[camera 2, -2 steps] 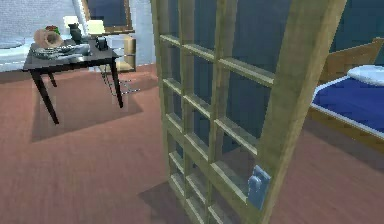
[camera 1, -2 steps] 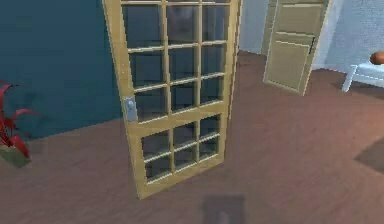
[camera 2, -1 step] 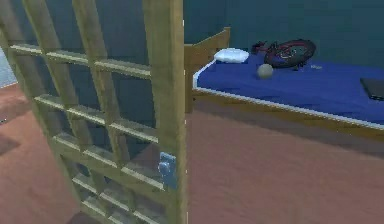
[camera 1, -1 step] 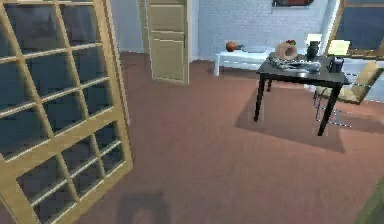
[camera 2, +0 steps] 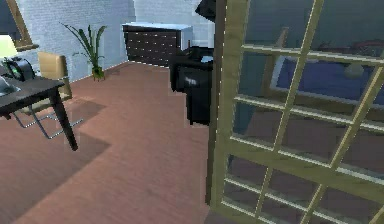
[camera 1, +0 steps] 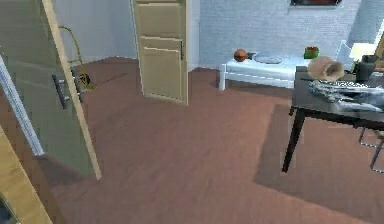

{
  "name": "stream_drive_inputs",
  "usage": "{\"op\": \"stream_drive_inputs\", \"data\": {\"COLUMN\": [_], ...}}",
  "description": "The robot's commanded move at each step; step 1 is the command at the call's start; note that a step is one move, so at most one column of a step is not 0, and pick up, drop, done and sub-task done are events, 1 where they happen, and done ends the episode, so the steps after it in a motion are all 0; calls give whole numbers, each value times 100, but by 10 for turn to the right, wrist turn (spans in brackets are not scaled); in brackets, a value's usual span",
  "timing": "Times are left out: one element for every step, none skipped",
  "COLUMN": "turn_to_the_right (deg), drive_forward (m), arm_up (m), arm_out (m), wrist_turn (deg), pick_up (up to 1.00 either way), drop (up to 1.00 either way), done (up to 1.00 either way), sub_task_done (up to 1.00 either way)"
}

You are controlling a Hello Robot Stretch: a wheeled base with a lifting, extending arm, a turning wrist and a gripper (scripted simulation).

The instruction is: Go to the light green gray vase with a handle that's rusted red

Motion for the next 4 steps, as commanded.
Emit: {"op": "stream_drive_inputs", "data": {"turn_to_the_right": [30,120,0,-180], "drive_forward": [0,0,75,0], "arm_up": [0,0,0,0], "arm_out": [0,0,0,0], "wrist_turn": [0,0,0,0], "pick_up": [0,0,0,0], "drop": [0,0,0,0], "done": [0,0,0,0], "sub_task_done": [0,0,0,0]}}
